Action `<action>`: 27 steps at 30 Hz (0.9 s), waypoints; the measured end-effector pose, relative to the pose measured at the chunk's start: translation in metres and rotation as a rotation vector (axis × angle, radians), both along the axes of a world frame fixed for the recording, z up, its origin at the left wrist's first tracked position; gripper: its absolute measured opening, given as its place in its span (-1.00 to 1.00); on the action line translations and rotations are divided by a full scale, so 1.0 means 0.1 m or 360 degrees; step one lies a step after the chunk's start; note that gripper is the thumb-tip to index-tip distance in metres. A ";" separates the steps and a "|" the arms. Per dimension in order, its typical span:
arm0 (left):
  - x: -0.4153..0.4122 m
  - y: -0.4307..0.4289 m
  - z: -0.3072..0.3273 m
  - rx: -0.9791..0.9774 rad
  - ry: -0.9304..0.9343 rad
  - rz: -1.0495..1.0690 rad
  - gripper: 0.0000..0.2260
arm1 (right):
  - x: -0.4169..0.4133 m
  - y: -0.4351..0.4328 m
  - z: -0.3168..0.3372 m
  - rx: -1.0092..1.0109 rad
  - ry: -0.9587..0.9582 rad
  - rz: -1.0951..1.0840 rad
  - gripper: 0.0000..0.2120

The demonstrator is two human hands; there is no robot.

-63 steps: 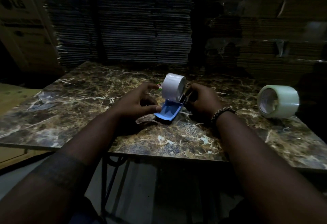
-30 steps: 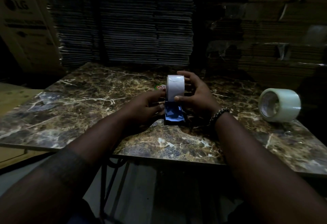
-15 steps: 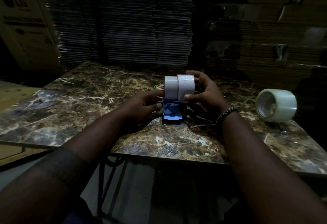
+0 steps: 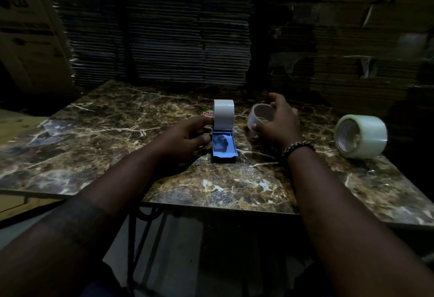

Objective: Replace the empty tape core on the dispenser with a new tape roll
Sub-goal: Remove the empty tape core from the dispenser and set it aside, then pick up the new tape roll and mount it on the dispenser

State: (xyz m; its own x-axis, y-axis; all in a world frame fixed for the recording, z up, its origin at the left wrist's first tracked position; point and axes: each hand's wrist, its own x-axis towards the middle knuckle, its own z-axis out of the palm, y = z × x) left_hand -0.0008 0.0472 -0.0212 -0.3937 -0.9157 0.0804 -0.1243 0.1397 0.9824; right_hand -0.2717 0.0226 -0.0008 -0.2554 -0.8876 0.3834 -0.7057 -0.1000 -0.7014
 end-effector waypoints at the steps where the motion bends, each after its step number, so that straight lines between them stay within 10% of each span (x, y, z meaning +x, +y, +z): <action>1: 0.00 0.00 0.00 0.0002 0.0006 -0.0006 -0.61 | 0.00 0.00 0.00 0.0003 0.0037 -0.0026 -0.13; 15: 0.00 0.01 0.01 0.0022 0.0021 0.0005 -0.59 | -0.01 -0.05 -0.05 0.0079 0.0189 -0.0083 -0.08; 27: 0.01 0.04 0.06 -0.0044 -0.0087 0.0039 -0.63 | -0.25 0.42 0.37 -0.0114 0.0498 -0.0381 -0.47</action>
